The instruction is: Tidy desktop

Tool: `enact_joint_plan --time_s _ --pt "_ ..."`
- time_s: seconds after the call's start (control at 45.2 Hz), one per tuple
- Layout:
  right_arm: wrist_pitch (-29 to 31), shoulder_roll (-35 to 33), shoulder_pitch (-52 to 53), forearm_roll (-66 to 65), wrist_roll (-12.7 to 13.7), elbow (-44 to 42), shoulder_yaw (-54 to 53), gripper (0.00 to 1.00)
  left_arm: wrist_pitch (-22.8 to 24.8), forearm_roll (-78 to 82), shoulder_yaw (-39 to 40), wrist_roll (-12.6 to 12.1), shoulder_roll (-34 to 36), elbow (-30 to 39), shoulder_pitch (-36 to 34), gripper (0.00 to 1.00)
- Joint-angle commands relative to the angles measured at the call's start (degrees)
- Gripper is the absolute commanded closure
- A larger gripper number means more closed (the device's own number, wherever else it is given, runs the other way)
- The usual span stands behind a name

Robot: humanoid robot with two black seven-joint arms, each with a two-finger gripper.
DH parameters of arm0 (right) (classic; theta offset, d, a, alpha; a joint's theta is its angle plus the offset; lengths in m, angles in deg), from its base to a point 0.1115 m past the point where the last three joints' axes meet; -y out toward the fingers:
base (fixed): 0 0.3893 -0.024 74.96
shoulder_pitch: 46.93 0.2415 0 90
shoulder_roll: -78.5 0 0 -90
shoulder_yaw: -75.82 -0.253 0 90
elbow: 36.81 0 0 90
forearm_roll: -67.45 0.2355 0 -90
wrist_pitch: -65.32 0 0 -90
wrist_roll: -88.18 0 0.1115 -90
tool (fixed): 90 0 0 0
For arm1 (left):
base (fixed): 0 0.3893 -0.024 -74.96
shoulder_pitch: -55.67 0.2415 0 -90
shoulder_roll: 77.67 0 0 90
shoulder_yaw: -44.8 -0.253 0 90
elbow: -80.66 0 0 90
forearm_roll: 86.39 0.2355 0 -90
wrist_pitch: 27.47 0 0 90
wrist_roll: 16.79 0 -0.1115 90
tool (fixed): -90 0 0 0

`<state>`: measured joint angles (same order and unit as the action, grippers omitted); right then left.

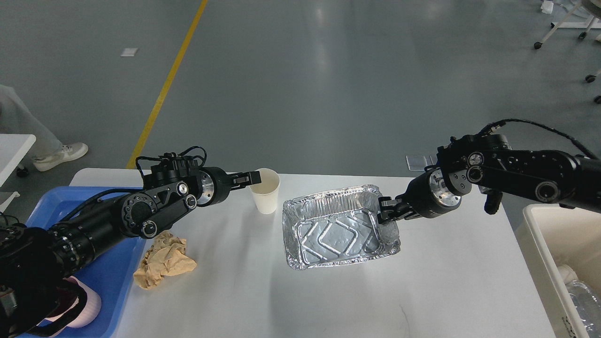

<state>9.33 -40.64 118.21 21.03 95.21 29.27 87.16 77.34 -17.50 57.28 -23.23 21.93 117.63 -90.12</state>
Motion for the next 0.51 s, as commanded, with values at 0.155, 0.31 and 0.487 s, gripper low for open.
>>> enact_joint_plan --time_s 0.155,0.31,0.487 --pt "0.00 -1.18 -0.26 0.01 0.01 0.19 0.00 1.00 -2.68 -0.07 -3.07 0.11 -5.64 -7.08 0.42 0.39" --pt "0.00 -1.62 -0.44 0.01 0.01 0.27 0.00 1.00 -2.86 -0.86 -4.65 0.11 -6.00 -8.31 0.42 0.51" --pt "0.00 -1.62 -0.44 0.01 0.01 0.27 0.00 1.00 -2.77 -1.30 -4.65 0.11 -6.00 -9.19 0.42 0.75"
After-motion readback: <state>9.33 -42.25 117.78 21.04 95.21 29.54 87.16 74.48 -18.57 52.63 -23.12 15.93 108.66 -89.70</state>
